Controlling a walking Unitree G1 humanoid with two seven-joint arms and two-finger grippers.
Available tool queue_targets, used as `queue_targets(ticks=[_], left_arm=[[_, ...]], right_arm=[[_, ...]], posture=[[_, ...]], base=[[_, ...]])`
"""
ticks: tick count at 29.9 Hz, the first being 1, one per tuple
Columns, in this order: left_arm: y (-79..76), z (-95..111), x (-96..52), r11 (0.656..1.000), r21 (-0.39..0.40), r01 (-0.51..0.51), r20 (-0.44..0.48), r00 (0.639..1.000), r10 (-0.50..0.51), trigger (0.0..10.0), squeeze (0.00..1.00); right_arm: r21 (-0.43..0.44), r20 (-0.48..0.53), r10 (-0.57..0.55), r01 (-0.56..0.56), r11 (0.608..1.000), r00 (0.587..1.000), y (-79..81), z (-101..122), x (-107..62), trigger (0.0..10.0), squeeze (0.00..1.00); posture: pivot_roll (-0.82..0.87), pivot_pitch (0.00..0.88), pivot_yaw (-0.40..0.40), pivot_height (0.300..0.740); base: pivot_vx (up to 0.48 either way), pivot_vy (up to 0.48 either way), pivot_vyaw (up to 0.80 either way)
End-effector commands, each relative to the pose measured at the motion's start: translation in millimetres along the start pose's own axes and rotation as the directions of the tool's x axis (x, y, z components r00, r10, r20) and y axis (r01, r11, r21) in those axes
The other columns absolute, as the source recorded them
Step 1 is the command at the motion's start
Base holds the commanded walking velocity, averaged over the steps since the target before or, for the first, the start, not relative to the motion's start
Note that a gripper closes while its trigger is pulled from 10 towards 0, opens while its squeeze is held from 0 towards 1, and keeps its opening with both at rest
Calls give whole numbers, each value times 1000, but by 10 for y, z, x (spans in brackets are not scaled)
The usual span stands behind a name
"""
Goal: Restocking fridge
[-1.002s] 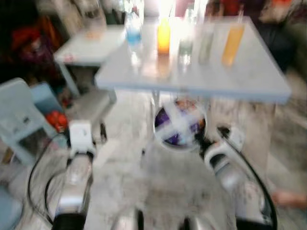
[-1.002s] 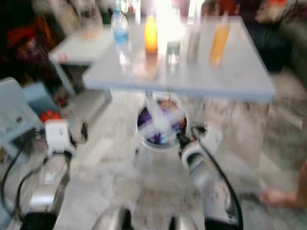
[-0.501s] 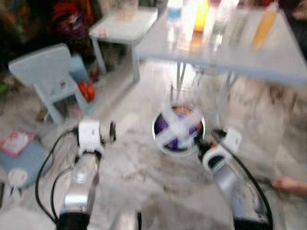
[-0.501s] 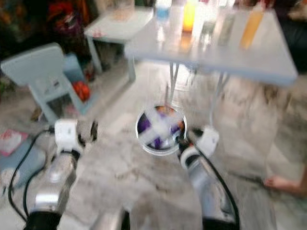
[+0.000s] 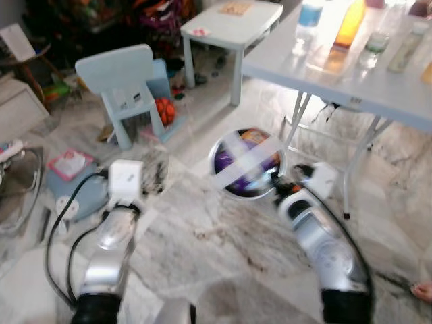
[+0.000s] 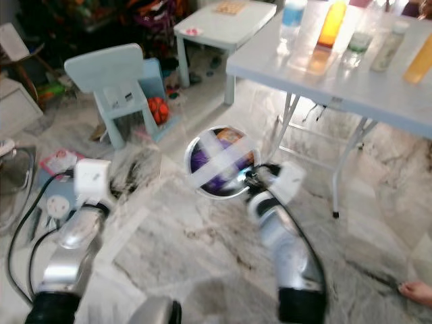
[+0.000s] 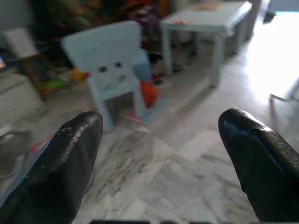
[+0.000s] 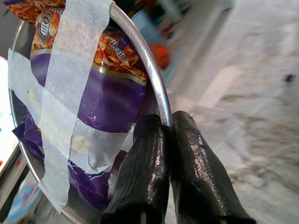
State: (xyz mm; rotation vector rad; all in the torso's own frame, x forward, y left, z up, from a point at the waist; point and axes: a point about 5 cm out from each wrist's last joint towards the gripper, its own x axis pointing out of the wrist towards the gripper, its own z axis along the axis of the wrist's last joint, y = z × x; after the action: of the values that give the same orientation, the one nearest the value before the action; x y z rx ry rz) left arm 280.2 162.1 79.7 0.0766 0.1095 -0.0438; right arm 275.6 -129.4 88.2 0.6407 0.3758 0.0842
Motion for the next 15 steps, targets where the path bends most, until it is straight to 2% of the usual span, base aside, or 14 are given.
queue_targets(ticks=[1,5,9,15], left_arm=[[-87,-27,-16,1000,4,30,-11,999,-30,10000,0],[-133,96,60,999,5,45,26,999,-46,10000,0],[-128,110,85,999,6,46,29,998,-47,10000,0],[-102,69,44,999,13,45,16,999,-45,10000,0]], right_arm=[[-2,14,-11,11,1000,1000,-11,4,4,10000,0],[-17,29,16,-16,1000,999,72,46,46,10000,0],[-26,33,30,-29,999,999,105,59,92,10000,0],[-45,29,48,-46,998,998,135,27,145,10000,0]], posture=[[34,17,51,740],[34,17,55,740],[34,17,55,740],[41,20,51,740]], base=[[0,0,800],[0,0,800],[0,0,800],[0,-309,800]])
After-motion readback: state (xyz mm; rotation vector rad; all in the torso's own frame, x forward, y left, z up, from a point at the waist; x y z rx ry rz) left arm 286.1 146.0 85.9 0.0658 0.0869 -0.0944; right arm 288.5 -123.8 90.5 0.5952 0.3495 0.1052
